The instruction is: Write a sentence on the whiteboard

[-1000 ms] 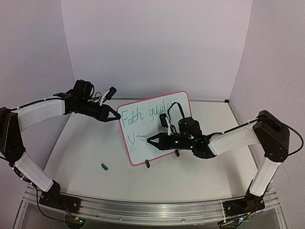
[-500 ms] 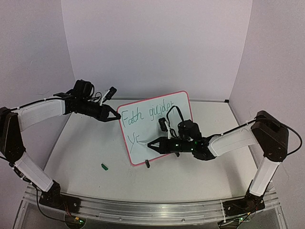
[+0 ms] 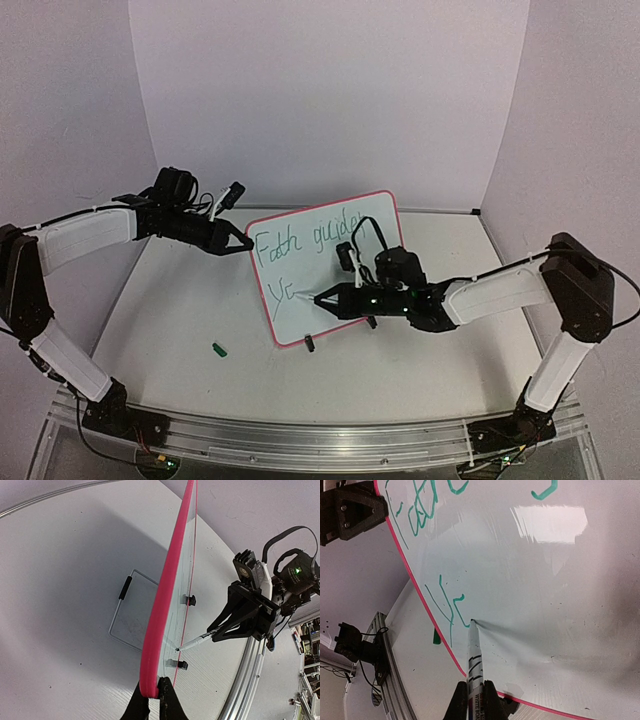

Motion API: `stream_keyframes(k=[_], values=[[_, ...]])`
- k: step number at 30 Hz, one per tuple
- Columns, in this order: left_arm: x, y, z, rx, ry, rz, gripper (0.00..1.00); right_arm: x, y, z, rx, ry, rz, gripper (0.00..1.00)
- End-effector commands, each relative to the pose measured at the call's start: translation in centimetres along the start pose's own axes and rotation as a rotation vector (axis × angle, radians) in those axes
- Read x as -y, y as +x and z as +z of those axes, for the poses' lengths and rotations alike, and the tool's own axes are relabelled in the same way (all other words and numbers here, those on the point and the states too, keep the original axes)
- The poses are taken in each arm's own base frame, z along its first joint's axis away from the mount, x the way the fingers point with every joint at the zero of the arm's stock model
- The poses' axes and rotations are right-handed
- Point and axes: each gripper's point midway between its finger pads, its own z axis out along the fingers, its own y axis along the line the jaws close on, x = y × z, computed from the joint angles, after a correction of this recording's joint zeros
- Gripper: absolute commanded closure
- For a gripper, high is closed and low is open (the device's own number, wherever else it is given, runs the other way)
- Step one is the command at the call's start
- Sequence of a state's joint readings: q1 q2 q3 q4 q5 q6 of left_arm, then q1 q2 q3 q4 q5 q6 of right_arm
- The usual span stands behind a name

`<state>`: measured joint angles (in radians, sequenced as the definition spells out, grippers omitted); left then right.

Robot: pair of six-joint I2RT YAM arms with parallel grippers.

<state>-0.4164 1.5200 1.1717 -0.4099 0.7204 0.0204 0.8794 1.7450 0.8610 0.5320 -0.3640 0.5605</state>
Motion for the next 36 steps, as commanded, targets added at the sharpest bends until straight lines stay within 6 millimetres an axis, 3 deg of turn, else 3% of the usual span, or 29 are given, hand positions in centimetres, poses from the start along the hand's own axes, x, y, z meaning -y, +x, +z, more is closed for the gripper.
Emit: stream_keyframes(k=[1, 12, 19, 23, 36], values=[[-0.7, 6.0, 2.2, -0.204, -0.039, -0.020, 1.00, -1.0, -3.6, -0.5, 0.083, 0.016, -0.047, 1.00], [-0.8, 6.0, 2.3, -0.206, -0.039, -0.021, 1.00, -1.5, -4.1, 0.3, 0.077, -0.008, -0.057, 1.00], [-0.8, 6.0, 2.3, -0.204, -0.037, -0.020, 1.00, -2.6, -4.4, -1.9, 0.100, -0.035, -0.062, 1.00], [-0.7, 6.0, 2.3, -0.207, -0.035, -0.022, 1.00, -2.2, -4.4, -2.7, 0.109, -0.027, -0.057, 1.00], [-0.8, 6.1, 2.4, -0.209, -0.039, -0.020, 1.00, -1.1, -4.0, -0.7, 0.070, -0.027, -0.049, 1.00]])
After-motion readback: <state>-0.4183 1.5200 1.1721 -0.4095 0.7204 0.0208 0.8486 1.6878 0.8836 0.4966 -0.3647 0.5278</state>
